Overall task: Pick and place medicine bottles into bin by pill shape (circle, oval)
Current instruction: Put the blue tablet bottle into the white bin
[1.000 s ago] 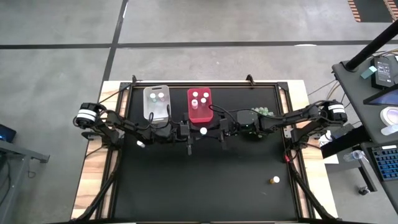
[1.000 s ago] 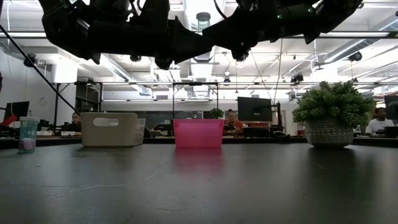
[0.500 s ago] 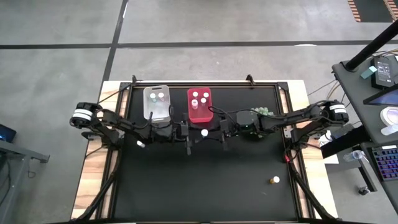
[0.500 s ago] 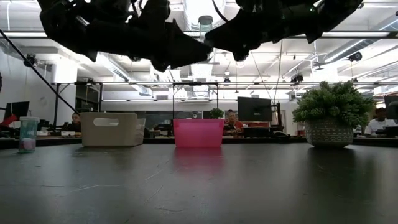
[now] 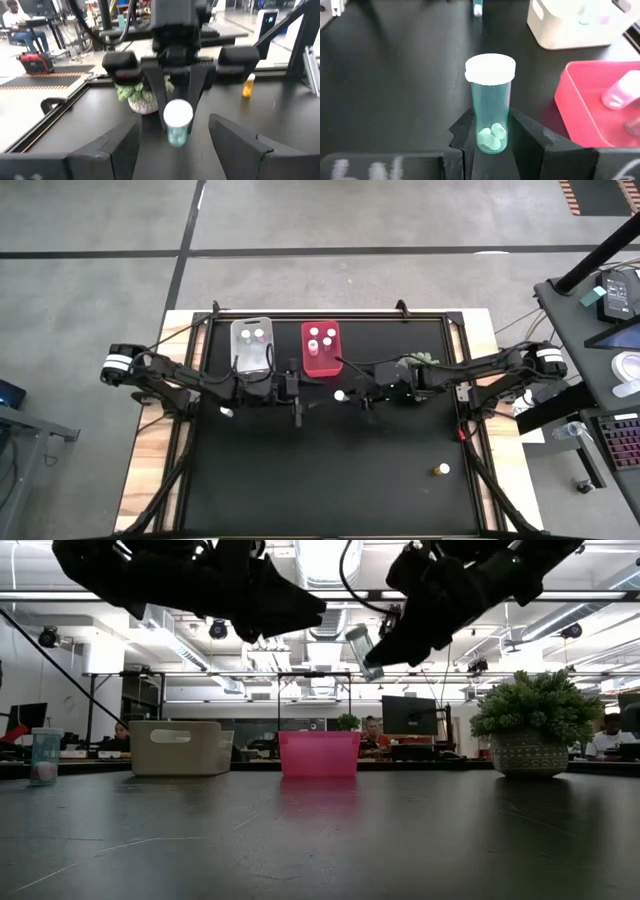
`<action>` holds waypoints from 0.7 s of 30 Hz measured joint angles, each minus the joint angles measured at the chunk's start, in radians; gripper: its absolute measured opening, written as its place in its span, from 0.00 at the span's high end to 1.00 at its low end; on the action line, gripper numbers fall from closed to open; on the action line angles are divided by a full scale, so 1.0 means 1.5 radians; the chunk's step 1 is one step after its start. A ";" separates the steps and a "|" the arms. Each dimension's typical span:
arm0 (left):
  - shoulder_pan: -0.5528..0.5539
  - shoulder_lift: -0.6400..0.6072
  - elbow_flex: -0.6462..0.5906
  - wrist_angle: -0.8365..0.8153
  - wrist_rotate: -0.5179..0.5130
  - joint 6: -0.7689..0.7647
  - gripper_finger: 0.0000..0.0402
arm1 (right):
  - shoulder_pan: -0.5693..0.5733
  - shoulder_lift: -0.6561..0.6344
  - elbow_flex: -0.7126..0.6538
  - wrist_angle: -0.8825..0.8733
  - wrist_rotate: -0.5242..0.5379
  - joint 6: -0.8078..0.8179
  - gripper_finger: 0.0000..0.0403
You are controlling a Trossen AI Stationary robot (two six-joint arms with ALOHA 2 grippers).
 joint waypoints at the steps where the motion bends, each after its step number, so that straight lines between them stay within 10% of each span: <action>1: 0.000 0.007 0.000 0.016 0.001 0.000 0.46 | 0.000 0.002 0.000 -0.001 0.000 0.002 0.76; 21: 0.006 0.161 0.063 0.121 0.021 -0.019 0.46 | 0.000 0.009 0.000 0.021 0.002 -0.006 0.76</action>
